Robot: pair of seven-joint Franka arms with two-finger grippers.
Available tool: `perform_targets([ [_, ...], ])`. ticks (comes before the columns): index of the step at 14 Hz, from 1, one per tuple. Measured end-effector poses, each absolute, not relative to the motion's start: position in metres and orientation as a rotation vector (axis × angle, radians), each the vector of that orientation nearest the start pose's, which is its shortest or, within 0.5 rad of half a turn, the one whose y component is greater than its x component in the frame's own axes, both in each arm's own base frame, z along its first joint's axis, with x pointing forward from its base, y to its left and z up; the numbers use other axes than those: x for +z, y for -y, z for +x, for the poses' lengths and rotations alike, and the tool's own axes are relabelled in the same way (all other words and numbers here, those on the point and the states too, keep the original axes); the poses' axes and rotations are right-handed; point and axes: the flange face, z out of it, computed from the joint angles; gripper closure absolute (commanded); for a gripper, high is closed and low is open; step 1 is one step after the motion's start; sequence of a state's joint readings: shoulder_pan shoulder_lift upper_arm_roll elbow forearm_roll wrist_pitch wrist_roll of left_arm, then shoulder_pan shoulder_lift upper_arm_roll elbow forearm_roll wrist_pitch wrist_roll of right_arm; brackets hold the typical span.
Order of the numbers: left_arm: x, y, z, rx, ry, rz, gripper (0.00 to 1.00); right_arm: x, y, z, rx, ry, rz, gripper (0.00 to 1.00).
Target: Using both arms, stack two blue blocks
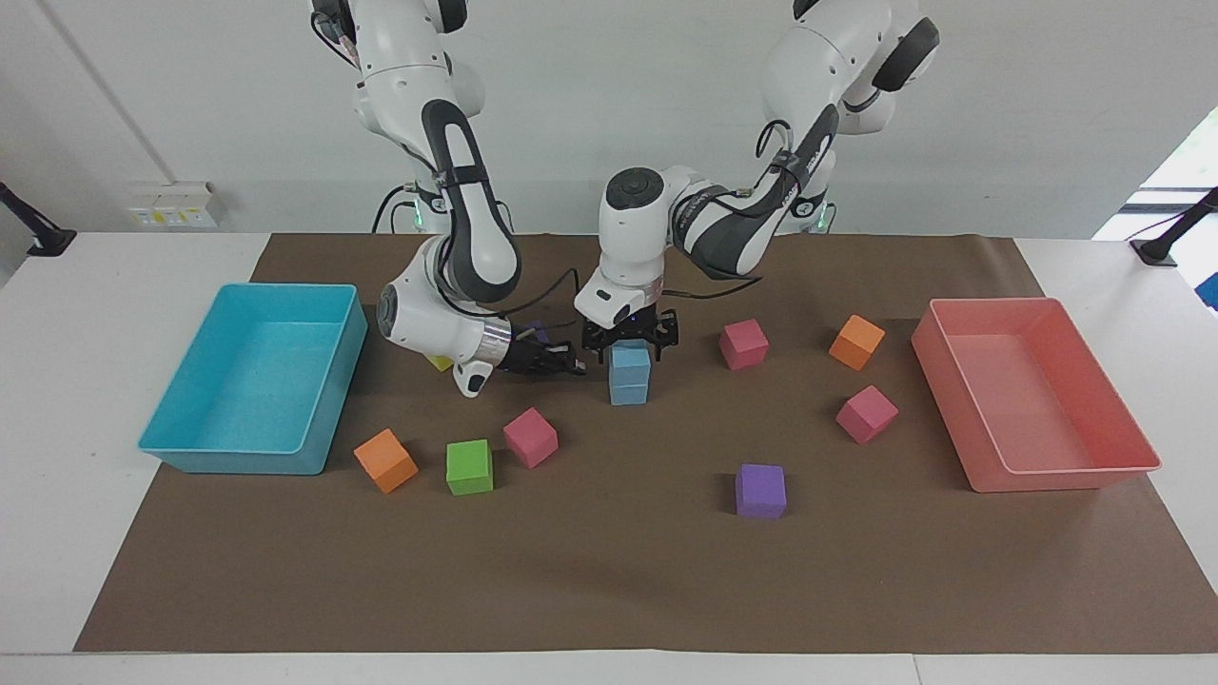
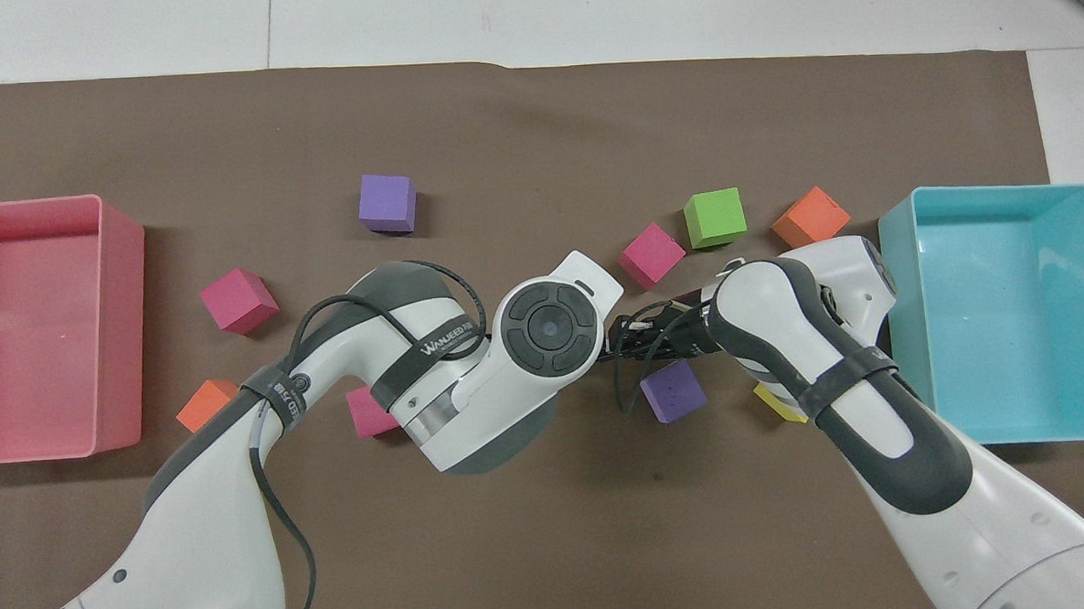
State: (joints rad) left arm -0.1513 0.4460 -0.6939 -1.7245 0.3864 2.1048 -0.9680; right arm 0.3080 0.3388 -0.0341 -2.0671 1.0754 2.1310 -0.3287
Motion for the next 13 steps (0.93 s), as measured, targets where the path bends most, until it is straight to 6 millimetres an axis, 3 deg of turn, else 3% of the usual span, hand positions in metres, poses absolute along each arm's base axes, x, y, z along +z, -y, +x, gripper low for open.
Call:
perform_targets([
  [6, 0.438, 0.428, 0.472, -0.081, -0.001, -3.143, 0.0, 0.263, -0.193, 0.542, 0.268, -0.154, -2.318, 1.0],
  [10, 0.48, 0.366, 0.495, -0.021, -0.081, -3.145, 0.0, 0.267, -0.195, 0.544, 0.267, -0.144, -2.311, 1.0],
  [13, 0.496, 0.318, 0.517, -0.036, -0.105, -3.125, 0.0, 0.278, -0.194, 0.55, 0.248, -0.127, -2.309, 1.0],
])
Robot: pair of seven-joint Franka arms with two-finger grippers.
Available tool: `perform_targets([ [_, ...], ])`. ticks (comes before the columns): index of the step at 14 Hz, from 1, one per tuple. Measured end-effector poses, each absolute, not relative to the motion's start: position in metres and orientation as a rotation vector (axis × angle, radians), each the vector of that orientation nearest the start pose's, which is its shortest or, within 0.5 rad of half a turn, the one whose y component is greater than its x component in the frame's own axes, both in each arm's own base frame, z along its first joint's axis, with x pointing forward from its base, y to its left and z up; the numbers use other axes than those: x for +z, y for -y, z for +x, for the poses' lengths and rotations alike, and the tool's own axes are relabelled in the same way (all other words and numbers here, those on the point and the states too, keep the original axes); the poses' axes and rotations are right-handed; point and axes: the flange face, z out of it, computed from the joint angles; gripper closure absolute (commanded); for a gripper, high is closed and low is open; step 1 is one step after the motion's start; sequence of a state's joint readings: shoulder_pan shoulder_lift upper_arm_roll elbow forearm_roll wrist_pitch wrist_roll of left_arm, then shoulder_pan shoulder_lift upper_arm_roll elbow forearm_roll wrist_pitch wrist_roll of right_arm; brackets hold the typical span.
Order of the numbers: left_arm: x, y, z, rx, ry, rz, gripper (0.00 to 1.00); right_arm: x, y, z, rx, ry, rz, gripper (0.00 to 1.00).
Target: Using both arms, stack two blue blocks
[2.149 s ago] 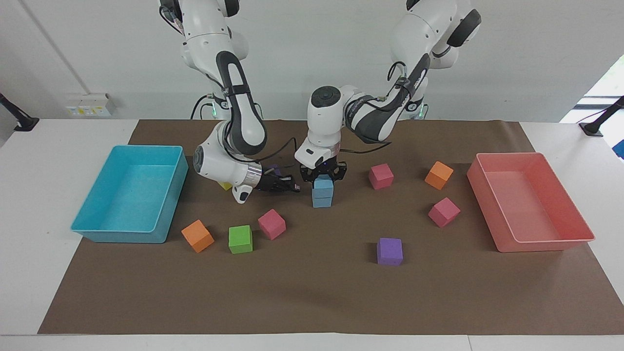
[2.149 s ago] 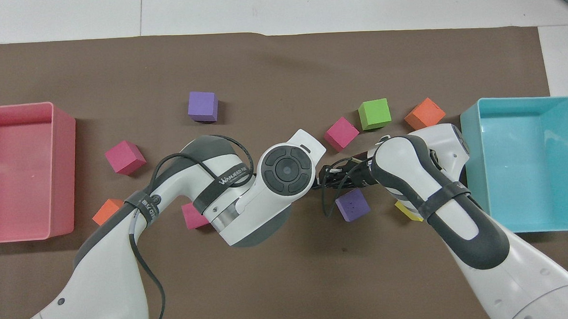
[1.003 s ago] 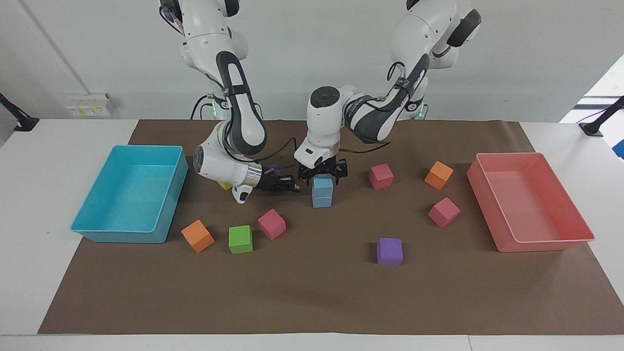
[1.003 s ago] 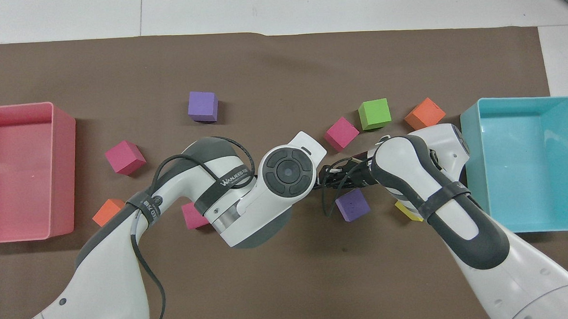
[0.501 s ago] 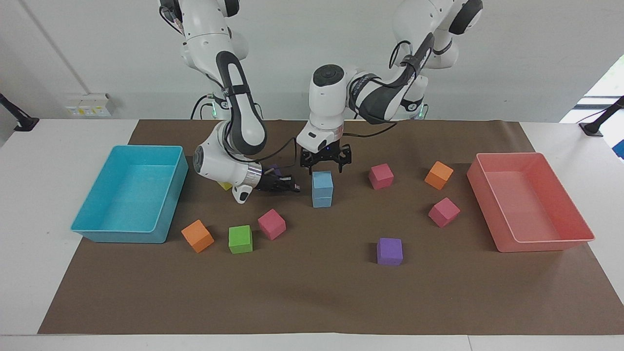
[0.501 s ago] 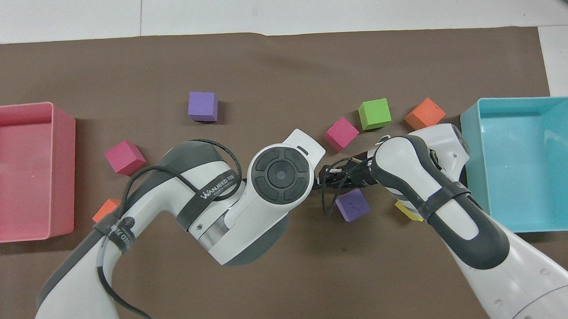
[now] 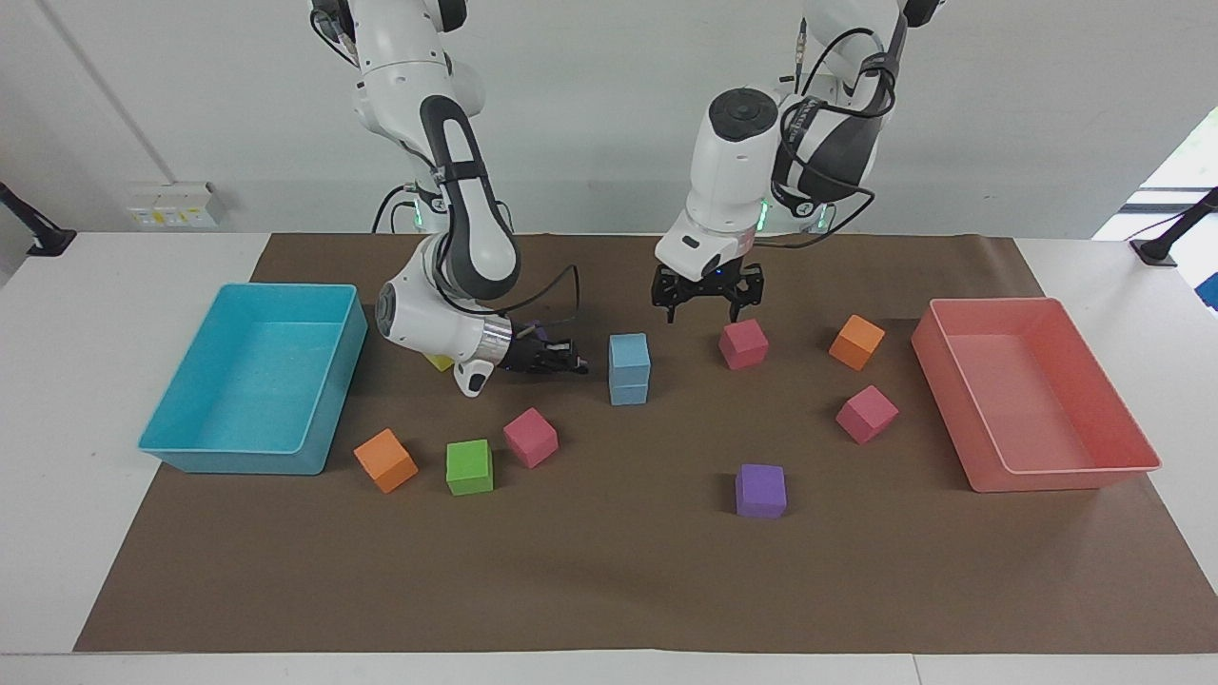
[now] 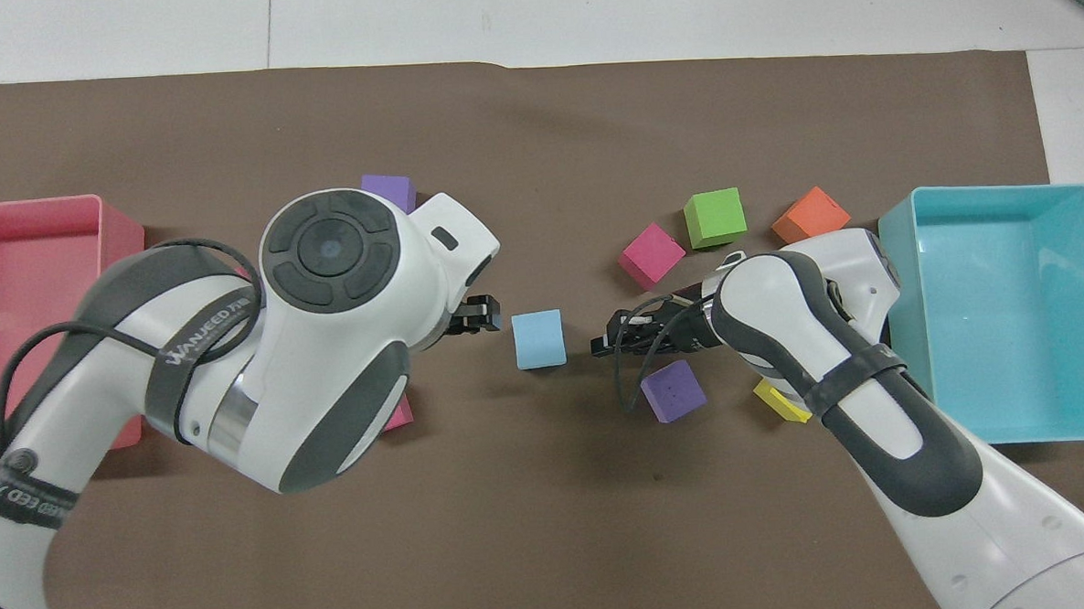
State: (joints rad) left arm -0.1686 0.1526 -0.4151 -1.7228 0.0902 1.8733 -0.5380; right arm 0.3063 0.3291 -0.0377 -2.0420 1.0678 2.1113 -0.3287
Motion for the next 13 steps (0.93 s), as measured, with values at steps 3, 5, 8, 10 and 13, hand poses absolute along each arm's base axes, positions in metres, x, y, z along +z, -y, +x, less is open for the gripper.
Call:
perform_targets([
  [3, 0.516, 0.264, 0.54, -0.066, -0.11, -3.147, 0.0, 0.3, -0.191, 0.558, 0.227, -0.086, -2.378, 0.96],
  [5, 0.536, 0.218, 0.552, -0.096, -0.11, -3.172, 0.0, 0.322, -0.189, 0.562, 0.212, -0.091, -2.426, 0.78],
  [8, 0.569, 0.16, 0.557, -0.088, -0.158, -3.172, 0.0, 0.36, -0.182, 0.561, 0.165, -0.009, -2.593, 0.38],
  [10, 0.596, 0.123, 0.558, -0.046, -0.189, -3.161, 0.0, 0.388, -0.178, 0.565, 0.104, 0.052, -2.733, 0.0],
  [13, 0.638, 0.058, 0.555, 0.001, -0.262, -3.149, 0.0, 0.419, -0.169, 0.575, 0.002, 0.12, -2.844, 0.0],
])
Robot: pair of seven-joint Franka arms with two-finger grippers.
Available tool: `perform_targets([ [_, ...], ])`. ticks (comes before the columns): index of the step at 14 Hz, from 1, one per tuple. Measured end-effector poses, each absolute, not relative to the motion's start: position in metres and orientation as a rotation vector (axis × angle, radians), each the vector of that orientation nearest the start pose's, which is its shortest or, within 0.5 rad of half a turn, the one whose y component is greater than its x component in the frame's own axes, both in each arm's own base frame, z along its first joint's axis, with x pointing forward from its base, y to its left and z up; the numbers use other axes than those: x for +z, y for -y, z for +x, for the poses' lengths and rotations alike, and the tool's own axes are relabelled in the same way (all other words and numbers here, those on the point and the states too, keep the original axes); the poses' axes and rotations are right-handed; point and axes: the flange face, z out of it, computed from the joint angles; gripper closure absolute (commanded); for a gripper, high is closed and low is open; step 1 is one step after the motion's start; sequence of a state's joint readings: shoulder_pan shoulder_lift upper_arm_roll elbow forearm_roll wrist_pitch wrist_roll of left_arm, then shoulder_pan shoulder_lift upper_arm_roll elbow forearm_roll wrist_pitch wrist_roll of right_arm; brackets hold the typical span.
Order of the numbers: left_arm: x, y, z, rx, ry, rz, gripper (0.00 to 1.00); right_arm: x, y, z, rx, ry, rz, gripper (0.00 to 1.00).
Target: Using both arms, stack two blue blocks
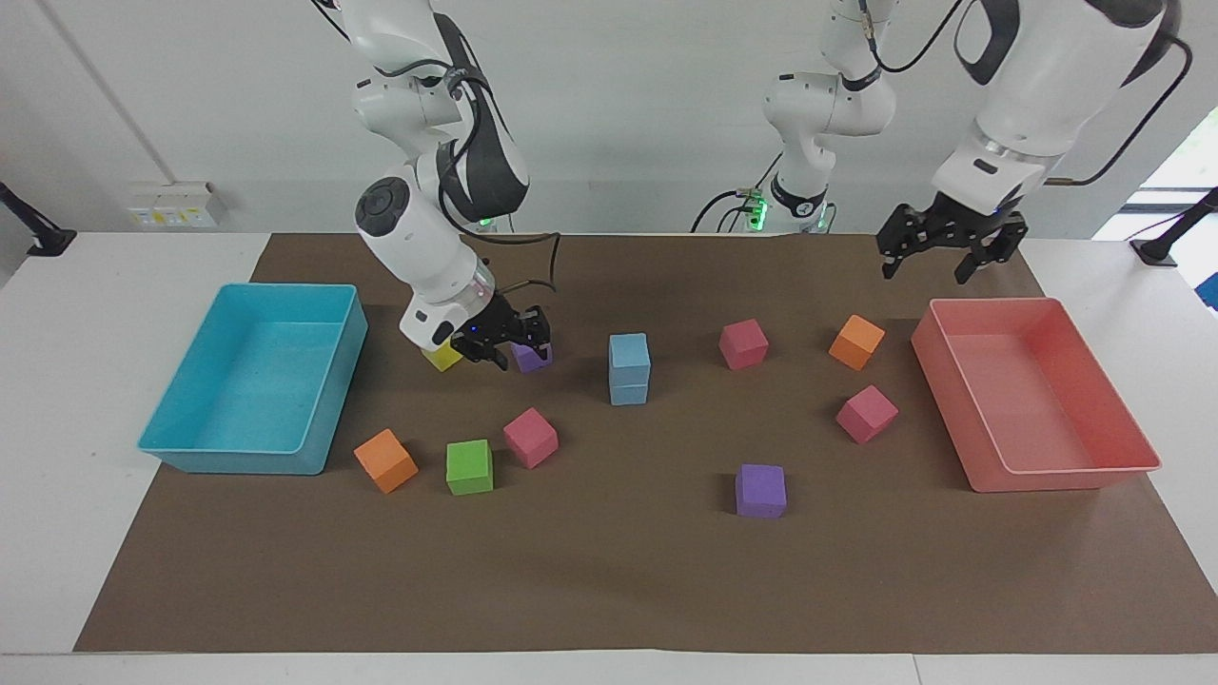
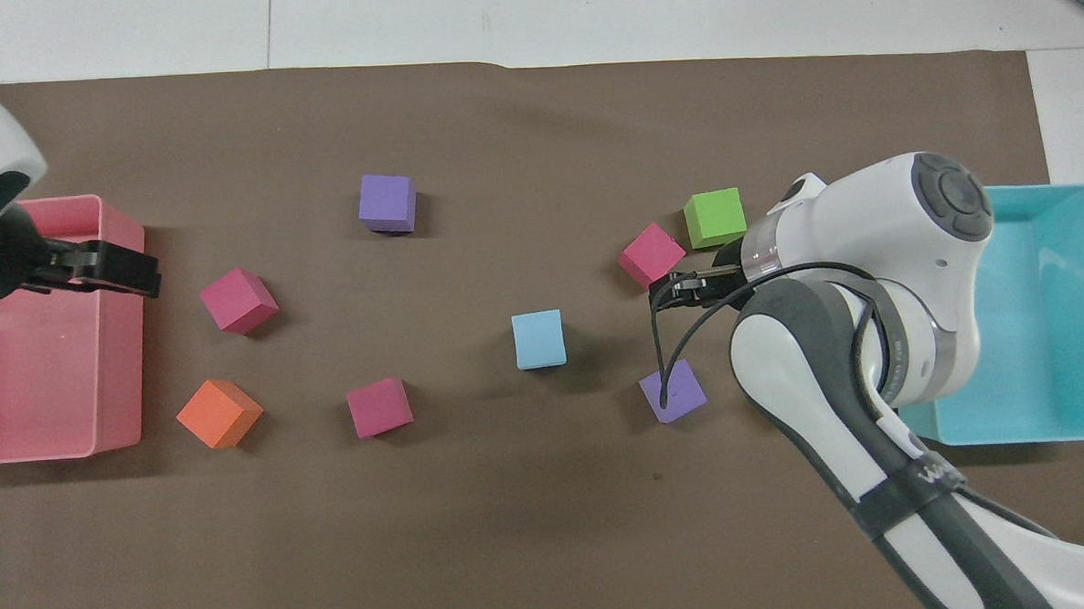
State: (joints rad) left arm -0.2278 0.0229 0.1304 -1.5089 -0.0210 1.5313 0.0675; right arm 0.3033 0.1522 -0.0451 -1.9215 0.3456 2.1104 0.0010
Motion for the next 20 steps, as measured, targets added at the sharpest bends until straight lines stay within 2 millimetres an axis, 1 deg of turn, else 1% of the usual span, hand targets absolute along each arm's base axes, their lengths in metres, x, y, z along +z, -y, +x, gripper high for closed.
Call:
perform_targets([
  [1, 0.645, 0.046, 0.553, 0.013, -0.275, -3.147, 0.0, 0.425, -0.163, 0.577, -0.026, 0.152, -2.887, 0.0],
  [2, 0.65, 0.039, 0.551, 0.024, -0.285, -3.146, 0.0, 0.432, -0.156, 0.578, -0.044, 0.184, -2.928, 0.0],
  [4, 0.655, 0.024, 0.548, 0.058, -0.314, -3.145, 0.0, 0.452, -0.142, 0.578, -0.046, 0.246, -3.008, 0.0],
  [6, 0.658, 0.006, 0.545, 0.083, -0.317, -3.147, 0.0, 0.488, -0.124, 0.579, -0.036, 0.252, -3.049, 0.0],
  [7, 0.66, 0.003, 0.543, 0.094, -0.317, -3.149, 0.0, 0.507, -0.111, 0.578, -0.042, 0.23, -3.055, 0.0],
  [9, 0.664, 0.01, 0.532, 0.139, -0.341, -3.15, 0.0, 0.54, -0.077, 0.575, -0.086, 0.154, -3.063, 0.0],
  [11, 0.667, 0.016, 0.523, 0.16, -0.359, -3.15, 0.0, 0.564, -0.047, 0.568, -0.128, 0.098, -3.087, 0.0],
  [12, 0.668, 0.017, 0.522, 0.156, -0.353, -3.15, 0.0, 0.573, -0.04, 0.564, -0.141, 0.09, -3.106, 0.0],
  [14, 0.669, 0.015, 0.522, 0.144, -0.339, -3.152, 0.0, 0.589, -0.036, 0.557, -0.138, 0.095, -3.127, 0.0],
  [17, 0.67, 0.04, 0.524, 0.112, -0.384, -3.142, 0.0, 0.619, -0.022, 0.552, -0.125, 0.06, -3.134, 0.0],
  [18, 0.67, 0.041, 0.524, 0.107, -0.374, -3.143, 0.0, 0.629, -0.016, 0.549, -0.113, 0.044, -3.138, 0.0],
  [20, 0.671, 0.035, 0.525, 0.099, -0.353, -3.145, 0.0, 0.649, -0.003, 0.541, -0.074, 0.012, -3.15, 0.0],
])
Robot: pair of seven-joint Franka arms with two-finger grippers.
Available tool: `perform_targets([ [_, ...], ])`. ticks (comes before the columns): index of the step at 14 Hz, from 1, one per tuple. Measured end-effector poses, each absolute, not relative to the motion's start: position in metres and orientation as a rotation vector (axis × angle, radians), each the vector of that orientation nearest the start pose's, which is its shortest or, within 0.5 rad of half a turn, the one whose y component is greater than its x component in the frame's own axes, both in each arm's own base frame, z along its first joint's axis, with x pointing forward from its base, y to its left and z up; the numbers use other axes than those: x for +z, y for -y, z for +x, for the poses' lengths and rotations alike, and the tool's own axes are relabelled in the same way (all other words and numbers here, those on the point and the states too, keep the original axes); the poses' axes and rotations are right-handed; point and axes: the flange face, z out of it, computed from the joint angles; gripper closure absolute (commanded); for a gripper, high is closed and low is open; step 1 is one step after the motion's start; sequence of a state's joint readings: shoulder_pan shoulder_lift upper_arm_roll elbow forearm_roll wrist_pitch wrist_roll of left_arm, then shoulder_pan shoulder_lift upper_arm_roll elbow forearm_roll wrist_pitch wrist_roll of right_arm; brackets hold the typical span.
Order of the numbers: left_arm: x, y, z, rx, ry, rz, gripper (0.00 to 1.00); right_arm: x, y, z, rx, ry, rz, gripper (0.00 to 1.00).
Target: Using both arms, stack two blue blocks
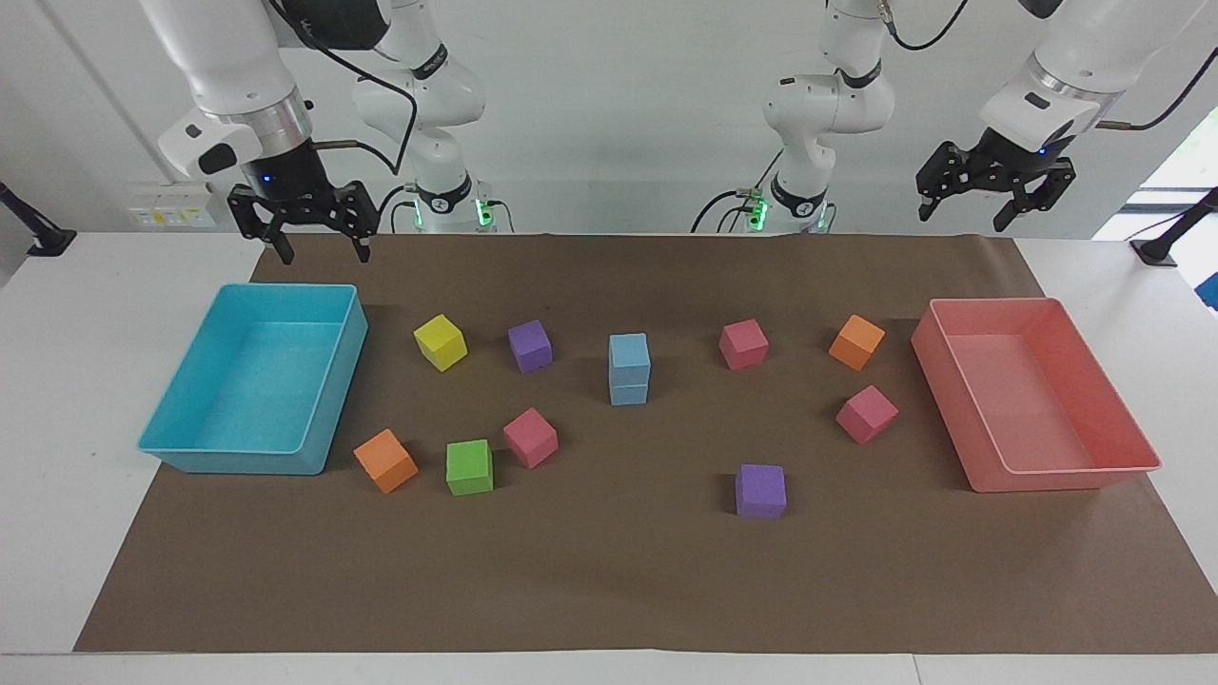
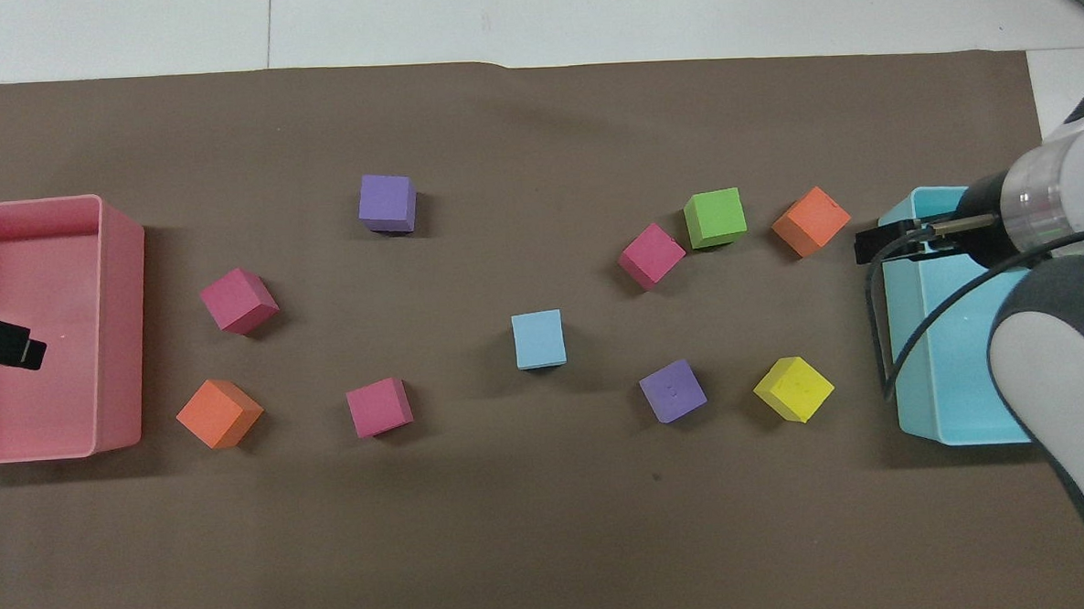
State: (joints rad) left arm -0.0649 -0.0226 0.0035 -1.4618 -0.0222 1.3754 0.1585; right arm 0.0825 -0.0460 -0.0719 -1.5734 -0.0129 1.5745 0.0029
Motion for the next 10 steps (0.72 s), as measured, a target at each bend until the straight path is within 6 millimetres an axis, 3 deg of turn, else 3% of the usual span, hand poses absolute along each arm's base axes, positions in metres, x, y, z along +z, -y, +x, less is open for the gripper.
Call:
perform_targets([
  [4, 0.672, 0.029, 0.526, 0.087, -0.335, -3.148, 0.0, 0.667, 0.0, 0.525, -0.055, 0.004, -3.148, 0.0],
  [10, 0.672, 0.029, 0.526, 0.084, -0.258, -3.153, 0.0, 0.665, 0.003, 0.522, -0.022, -0.004, -3.15, 0.0],
])
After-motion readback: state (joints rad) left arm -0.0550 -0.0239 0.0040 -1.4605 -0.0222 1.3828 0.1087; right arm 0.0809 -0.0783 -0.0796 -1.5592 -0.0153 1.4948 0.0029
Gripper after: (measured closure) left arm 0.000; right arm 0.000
